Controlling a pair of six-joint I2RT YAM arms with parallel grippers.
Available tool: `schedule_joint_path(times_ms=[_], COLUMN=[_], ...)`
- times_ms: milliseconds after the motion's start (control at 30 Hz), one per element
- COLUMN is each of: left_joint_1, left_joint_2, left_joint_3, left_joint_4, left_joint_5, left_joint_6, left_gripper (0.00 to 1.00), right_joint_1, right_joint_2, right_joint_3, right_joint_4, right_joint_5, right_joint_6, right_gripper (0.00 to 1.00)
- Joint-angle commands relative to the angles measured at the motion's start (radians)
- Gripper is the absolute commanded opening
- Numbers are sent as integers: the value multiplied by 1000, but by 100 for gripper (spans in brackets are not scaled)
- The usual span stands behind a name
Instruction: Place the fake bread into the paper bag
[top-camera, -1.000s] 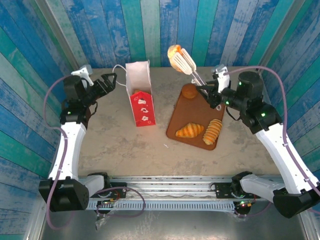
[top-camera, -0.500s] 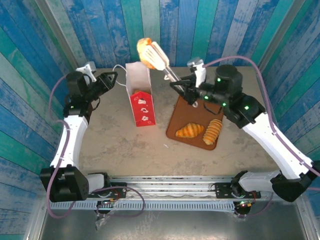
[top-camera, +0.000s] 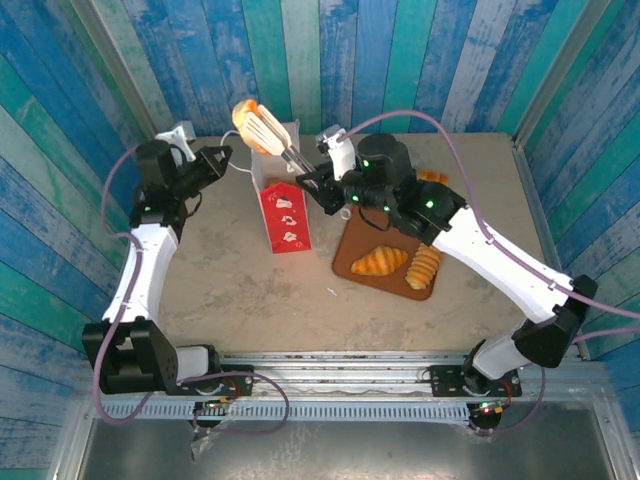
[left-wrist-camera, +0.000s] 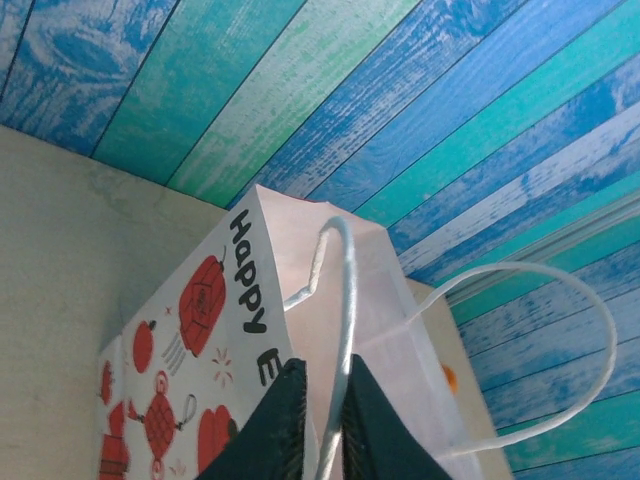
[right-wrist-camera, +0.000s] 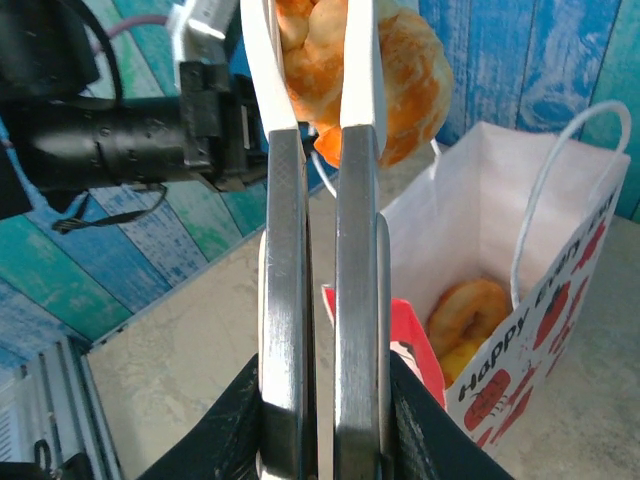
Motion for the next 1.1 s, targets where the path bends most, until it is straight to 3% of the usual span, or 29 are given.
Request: schedule_joint_path(times_ms=[0,167,600,1067], left_joint_1=[4,4,4,4], left_joint_2=[31,-3,-70,-67], left_joint_3=[13,-7,-37,-39], left_joint_4=[17,-7,-56,-69], left_joint_5=[-3,-63,-150,-126], left_joint_6=[20,41,85,80], left_gripper=[8,0,0,0], right_joint_1=[5,6,5,3], right_joint_2=[16,57,122,117], right_joint_3=[22,9,7,-11], right_joint_4=[31,0,-106,-141], right_joint_5=[54,82,154,179], right_joint_6=[45,122,179,186], right_gripper=[9,9,11,36])
